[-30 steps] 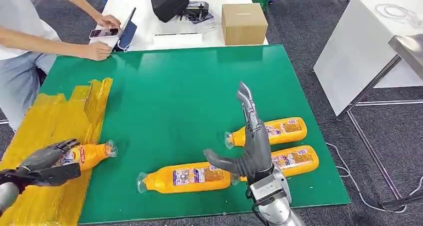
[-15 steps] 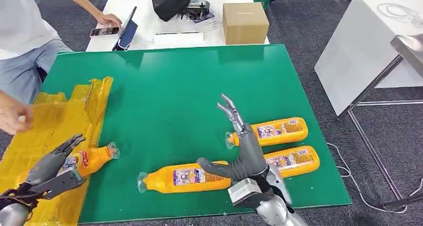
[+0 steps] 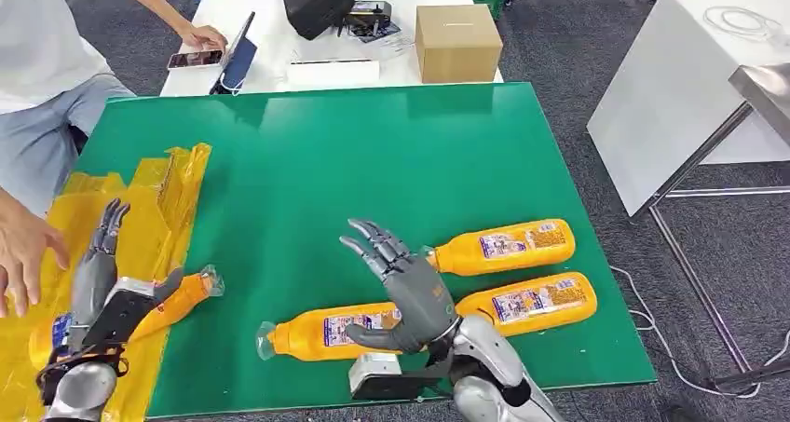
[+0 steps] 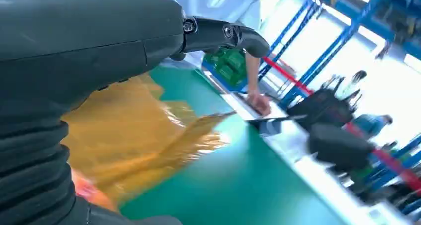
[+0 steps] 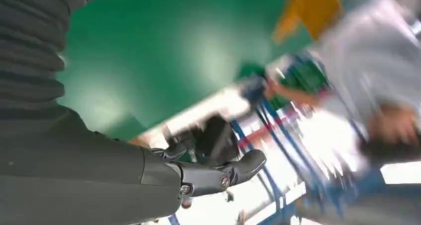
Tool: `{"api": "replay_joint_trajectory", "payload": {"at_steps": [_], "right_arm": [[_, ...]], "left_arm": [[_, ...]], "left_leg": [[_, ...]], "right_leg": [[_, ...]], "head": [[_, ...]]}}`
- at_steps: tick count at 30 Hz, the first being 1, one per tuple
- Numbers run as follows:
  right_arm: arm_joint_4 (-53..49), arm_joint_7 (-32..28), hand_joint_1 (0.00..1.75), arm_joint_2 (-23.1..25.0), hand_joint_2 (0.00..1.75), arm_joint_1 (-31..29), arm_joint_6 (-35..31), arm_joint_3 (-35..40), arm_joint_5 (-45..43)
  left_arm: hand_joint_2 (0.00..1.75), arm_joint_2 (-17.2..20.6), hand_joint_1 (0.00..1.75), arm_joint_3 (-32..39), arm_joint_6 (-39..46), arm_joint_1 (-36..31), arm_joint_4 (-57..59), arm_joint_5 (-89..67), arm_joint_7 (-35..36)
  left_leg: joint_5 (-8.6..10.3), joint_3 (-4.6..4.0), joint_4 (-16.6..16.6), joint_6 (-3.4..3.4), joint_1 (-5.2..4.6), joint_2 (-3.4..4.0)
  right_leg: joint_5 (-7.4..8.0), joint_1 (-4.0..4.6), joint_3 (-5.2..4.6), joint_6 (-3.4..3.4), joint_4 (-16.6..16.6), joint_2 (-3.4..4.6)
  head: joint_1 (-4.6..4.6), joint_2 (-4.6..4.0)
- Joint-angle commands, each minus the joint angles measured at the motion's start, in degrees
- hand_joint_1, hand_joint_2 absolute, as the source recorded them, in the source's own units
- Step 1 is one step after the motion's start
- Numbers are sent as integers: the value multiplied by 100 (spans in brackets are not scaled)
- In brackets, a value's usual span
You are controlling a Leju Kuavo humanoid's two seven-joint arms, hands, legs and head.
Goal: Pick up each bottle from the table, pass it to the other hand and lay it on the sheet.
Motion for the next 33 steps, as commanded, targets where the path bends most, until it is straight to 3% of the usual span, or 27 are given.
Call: {"api": "replay_joint_trajectory", "payload": {"at_steps": [1,21,33], "right_arm": [[2250,332,0,-308,175,-1062,557,1344,255],[2527,881,0,-518,175,-1161,533,1723,613],[2942,1692,0,-216,175,-1179,278,1436,1280]], "left_arm": [[175,-956,0,-159,-464,-135,-325,697,-255],[175,-1011,0,-574,-522,-63,-388,868,-276],[175,-1080,0,-695,-494,54,-447,862,-229]], "left_leg": [[0,16,-7,4,2,3],[-4,13,-1,5,3,-3],[-4,16,-3,3,2,3]], "right_leg": [[2,3,19,-1,-13,-3],[-4,5,20,-3,-9,-12],[-3,4,20,-4,-9,-6]], "head": [[0,0],[0,0],[0,0]]}}
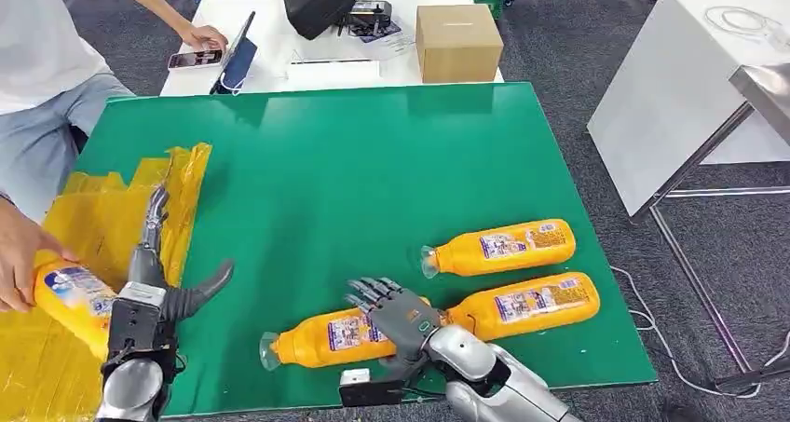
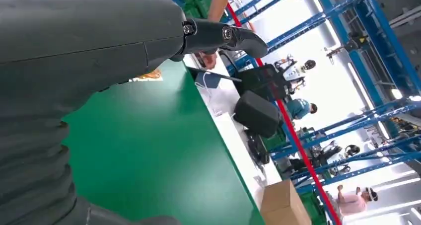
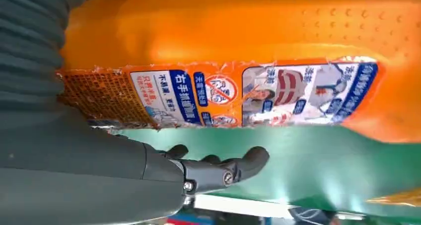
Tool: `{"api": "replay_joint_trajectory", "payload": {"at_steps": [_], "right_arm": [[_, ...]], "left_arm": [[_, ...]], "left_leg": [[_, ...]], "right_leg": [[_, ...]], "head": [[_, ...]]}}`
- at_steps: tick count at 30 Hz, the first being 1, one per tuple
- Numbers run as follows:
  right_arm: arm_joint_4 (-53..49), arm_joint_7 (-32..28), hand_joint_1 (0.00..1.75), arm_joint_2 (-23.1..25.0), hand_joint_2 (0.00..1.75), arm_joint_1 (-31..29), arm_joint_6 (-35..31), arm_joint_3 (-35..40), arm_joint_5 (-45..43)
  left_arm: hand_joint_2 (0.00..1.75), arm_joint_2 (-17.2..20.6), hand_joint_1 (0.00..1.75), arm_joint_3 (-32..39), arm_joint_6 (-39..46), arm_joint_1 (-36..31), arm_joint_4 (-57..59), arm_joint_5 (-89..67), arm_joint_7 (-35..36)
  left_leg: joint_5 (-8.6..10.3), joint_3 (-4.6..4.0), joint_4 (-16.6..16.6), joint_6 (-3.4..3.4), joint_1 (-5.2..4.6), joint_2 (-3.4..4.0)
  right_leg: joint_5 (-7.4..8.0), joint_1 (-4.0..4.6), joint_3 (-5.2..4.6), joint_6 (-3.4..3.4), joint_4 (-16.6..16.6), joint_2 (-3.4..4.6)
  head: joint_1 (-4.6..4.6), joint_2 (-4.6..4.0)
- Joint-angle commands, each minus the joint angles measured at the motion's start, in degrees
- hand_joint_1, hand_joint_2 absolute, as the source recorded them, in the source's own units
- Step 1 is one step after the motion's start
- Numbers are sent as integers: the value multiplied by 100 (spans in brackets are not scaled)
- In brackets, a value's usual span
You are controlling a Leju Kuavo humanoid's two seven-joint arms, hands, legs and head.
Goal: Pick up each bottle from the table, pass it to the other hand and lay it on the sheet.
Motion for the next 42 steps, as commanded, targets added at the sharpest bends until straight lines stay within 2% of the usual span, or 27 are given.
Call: {"api": "replay_joint_trajectory", "payload": {"at_steps": [1,2,5,12,13,14,15,16,18,20,23,37,40,42], "right_arm": [[823,458,0,169,175,-262,-25,-39,332],[894,499,0,193,175,-300,-14,-75,358],[894,499,0,193,175,-300,-14,-75,358],[994,573,2,241,175,-315,-22,-119,408],[1062,614,17,277,175,-325,-16,-167,445],[1163,660,52,314,175,-359,2,-213,485],[1271,654,110,344,175,-402,23,-244,485],[1340,633,143,367,175,-425,43,-265,454],[1611,558,133,442,175,-522,90,-346,346],[1730,490,154,484,175,-554,105,-420,250],[1883,398,171,530,175,-582,92,-504,135],[1784,189,175,577,175,-521,42,-683,-210],[1639,39,175,655,175,-419,-230,-919,-458],[1229,-137,175,730,175,-202,-664,-1256,-724]], "left_arm": [[175,-100,0,-200,22,-22,107,14,69],[175,-117,0,-217,25,-24,115,14,70],[175,-117,0,-217,25,-24,115,14,70],[175,-111,0,-223,21,-36,133,16,81],[175,-117,0,-232,21,-39,137,17,86],[175,-129,0,-252,23,-52,153,17,92],[175,-139,0,-277,23,-64,160,19,94],[175,-143,0,-292,28,-73,172,18,93],[175,-142,0,-373,28,-127,206,26,91],[175,-151,0,-413,29,-151,223,29,91],[175,-162,0,-492,41,-179,252,34,90],[175,-113,0,-613,125,-156,197,10,83],[175,-106,0,-629,143,-148,178,9,83],[175,-118,0,-637,175,-71,47,21,84]], "left_leg": [[-2,13,-5,3,-2,2],[-10,31,-6,4,2,6],[1,9,-4,2,0,-2],[-2,24,-6,5,0,-2],[0,23,-6,4,1,-2],[-2,28,-7,5,1,-1],[-1,26,-6,4,1,-2],[1,21,-6,3,0,-2],[2,22,-6,3,-1,-3],[2,24,-6,4,1,-6],[2,30,-6,5,2,-4],[4,50,-5,4,2,-7],[3,51,-5,4,2,-6],[3,51,-6,4,2,-8]], "right_leg": [[-2,-1,14,-3,-6,-4],[-7,5,35,-8,-12,-7],[0,1,10,-2,-5,-6],[-3,2,28,-4,-10,-10],[-1,2,26,-3,-10,-10],[-2,4,32,-5,-12,-11],[-2,3,30,-5,-11,-10],[0,1,23,-3,-8,-8],[0,1,24,-3,-8,-10],[0,3,27,-4,-10,-14],[1,4,33,-4,-12,-13],[1,4,50,-3,-12,-17],[1,3,50,-3,-11,-16],[-1,3,52,-4,-11,-19]], "head": [[0,0],[0,0],[-2,0],[0,0],[0,0],[0,0],[0,0],[0,0],[-2,0],[0,0],[0,0],[0,0],[0,0],[0,0]]}}
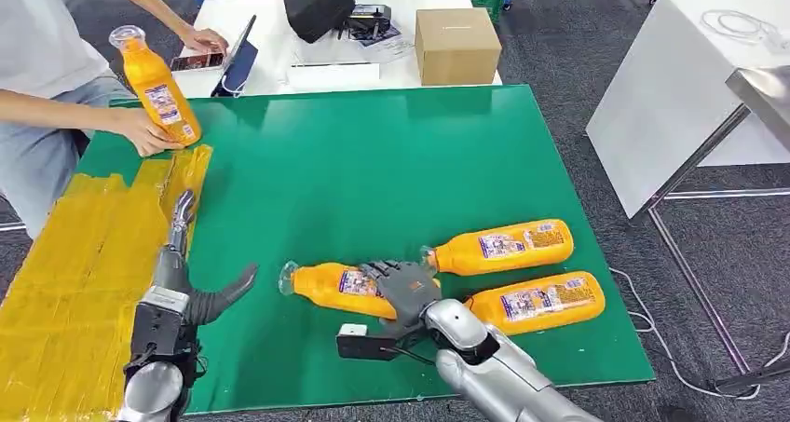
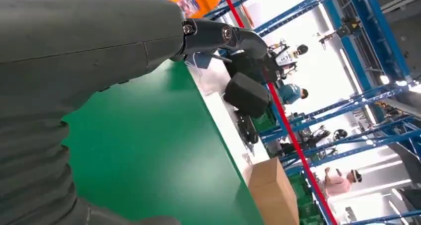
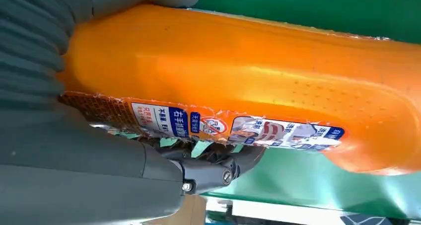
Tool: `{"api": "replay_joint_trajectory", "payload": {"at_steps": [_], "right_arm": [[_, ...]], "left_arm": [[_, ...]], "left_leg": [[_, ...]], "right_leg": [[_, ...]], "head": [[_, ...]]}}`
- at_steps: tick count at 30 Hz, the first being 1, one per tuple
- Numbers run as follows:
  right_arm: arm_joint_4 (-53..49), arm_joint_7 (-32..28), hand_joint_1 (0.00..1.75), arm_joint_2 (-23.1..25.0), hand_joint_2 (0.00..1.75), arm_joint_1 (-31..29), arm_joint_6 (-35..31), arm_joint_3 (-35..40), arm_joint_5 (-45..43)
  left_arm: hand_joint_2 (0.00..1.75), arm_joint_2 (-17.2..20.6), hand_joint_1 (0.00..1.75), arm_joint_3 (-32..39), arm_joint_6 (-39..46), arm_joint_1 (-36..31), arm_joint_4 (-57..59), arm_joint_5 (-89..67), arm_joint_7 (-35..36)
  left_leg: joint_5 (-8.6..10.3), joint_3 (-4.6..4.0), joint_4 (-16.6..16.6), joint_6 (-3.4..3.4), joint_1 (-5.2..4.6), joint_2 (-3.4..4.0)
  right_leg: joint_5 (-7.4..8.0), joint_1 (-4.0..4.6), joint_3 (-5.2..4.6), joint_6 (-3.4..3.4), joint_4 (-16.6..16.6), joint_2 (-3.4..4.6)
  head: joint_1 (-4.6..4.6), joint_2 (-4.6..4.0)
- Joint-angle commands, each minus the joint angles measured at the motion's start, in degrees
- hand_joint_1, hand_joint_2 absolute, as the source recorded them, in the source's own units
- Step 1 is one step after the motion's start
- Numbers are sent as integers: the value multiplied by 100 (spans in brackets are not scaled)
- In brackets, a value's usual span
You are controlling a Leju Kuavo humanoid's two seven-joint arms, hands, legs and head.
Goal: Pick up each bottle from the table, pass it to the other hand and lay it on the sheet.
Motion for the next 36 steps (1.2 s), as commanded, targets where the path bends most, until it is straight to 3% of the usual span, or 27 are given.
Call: {"api": "replay_joint_trajectory", "payload": {"at_steps": [1,5,9,14,25,36], "right_arm": [[-391,-452,175,179,175,499,-1040,-916,-649],[-1706,-919,175,252,175,1167,-1871,-1545,-999],[-1994,-1224,175,321,175,1437,-2258,-1855,-1192],[-2236,-2228,175,510,175,1648,-2893,-2162,-1810],[-2018,-2558,175,555,175,1478,-2864,-2022,-2085],[-1405,-2597,175,670,175,1142,-2670,-1908,-2178]], "left_arm": [[175,10,0,-149,87,-43,-24,35,20],[175,-18,0,-247,-276,100,-353,612,157],[175,-62,0,-314,-513,59,-275,1006,505],[175,58,0,-568,-1698,-109,10,2746,1161],[175,226,0,-925,-2555,-238,31,3740,1386],[175,241,0,-1158,-2587,-425,46,3731,1407]], "left_leg": [[1,1,-3,2,2,-9],[-10,-2,3,2,6,-8],[-9,-23,3,1,4,-15],[-1,-48,0,3,-3,-12],[-14,-23,-2,3,3,-7],[-4,-41,-5,3,0,-4]], "right_leg": [[-2,3,5,-4,-6,-15],[-12,9,6,-10,-3,-21],[-12,5,-12,-5,-1,-20],[-4,-2,-41,-1,1,-13],[-13,7,-12,-11,-7,-18],[-3,2,-32,-4,-6,-9]], "head": [[2,0],[2,0],[0,0],[0,0],[0,0],[0,0]]}}
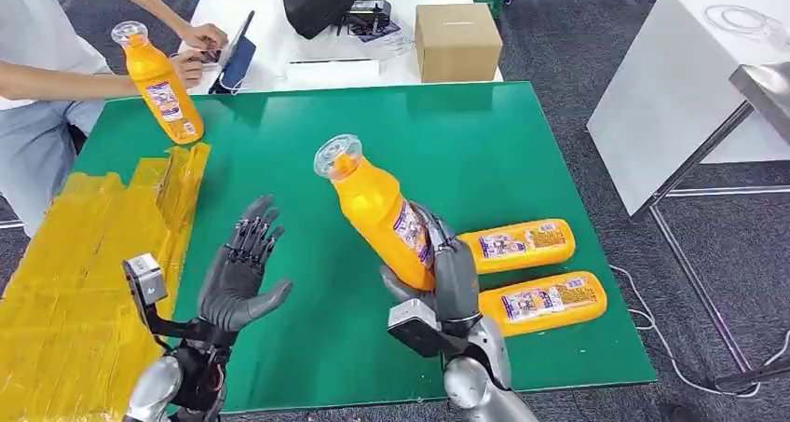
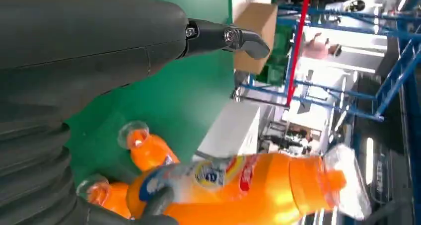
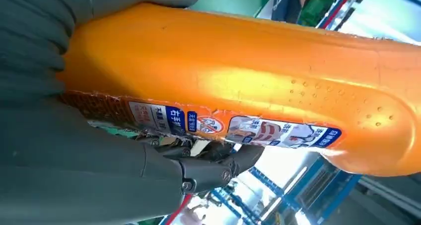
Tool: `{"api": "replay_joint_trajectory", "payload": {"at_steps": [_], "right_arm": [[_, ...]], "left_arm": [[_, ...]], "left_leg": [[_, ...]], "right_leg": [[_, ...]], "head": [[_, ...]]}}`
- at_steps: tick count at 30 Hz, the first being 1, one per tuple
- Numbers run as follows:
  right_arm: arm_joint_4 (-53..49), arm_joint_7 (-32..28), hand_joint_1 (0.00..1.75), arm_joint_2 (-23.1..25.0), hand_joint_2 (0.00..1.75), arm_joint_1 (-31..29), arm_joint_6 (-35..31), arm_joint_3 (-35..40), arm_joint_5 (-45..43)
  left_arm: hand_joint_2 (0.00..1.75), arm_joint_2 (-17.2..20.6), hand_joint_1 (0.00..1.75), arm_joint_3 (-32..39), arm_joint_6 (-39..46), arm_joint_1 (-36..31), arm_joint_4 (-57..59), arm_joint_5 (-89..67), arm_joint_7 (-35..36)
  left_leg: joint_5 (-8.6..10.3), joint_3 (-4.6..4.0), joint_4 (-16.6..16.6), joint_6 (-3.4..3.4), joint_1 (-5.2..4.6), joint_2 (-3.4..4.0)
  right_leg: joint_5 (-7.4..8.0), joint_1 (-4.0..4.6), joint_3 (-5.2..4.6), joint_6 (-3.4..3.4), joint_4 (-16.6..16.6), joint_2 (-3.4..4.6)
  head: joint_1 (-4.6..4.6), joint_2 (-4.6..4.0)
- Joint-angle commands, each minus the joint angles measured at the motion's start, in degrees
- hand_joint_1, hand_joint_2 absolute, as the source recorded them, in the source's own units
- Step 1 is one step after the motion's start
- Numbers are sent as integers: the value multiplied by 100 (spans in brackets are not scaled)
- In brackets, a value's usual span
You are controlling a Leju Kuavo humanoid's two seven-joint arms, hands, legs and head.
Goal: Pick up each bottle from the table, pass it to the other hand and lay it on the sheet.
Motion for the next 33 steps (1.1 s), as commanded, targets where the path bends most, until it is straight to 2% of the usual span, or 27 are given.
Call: {"api": "replay_joint_trajectory", "payload": {"at_steps": [1,7,11,19,26,33], "right_arm": [[668,-42,175,49,175,-391,65,54,-62],[1399,-51,175,178,175,-792,167,153,-11],[1664,-45,175,292,175,-966,26,419,384],[1664,-45,175,292,175,-966,26,419,384],[1956,39,175,548,175,-1006,-405,1183,1300],[1772,84,175,506,175,-936,-749,1530,1575]], "left_arm": [[175,200,0,-301,-29,-263,305,35,21],[175,210,0,-498,-125,-437,399,30,11],[175,182,0,-575,-162,-529,513,78,12],[175,182,0,-575,-162,-529,513,78,12],[175,137,0,-577,-160,-687,817,145,59],[175,100,0,-508,-36,-704,917,153,108]], "left_leg": [[-4,24,-7,2,1,2],[-6,27,-6,1,3,8],[-3,23,-6,1,1,10],[-4,20,-5,2,0,5],[-2,21,-7,-1,2,8],[-8,27,-6,2,5,4]], "right_leg": [[-3,3,26,-6,-9,-6],[-3,6,29,-8,-10,-2],[-1,4,23,-7,-7,2],[-4,2,21,-4,-7,-2],[-2,4,20,-8,-7,0],[-7,7,30,-5,-11,-6]], "head": [[-2,0],[-2,0],[-2,0],[-2,0],[0,0],[2,0]]}}
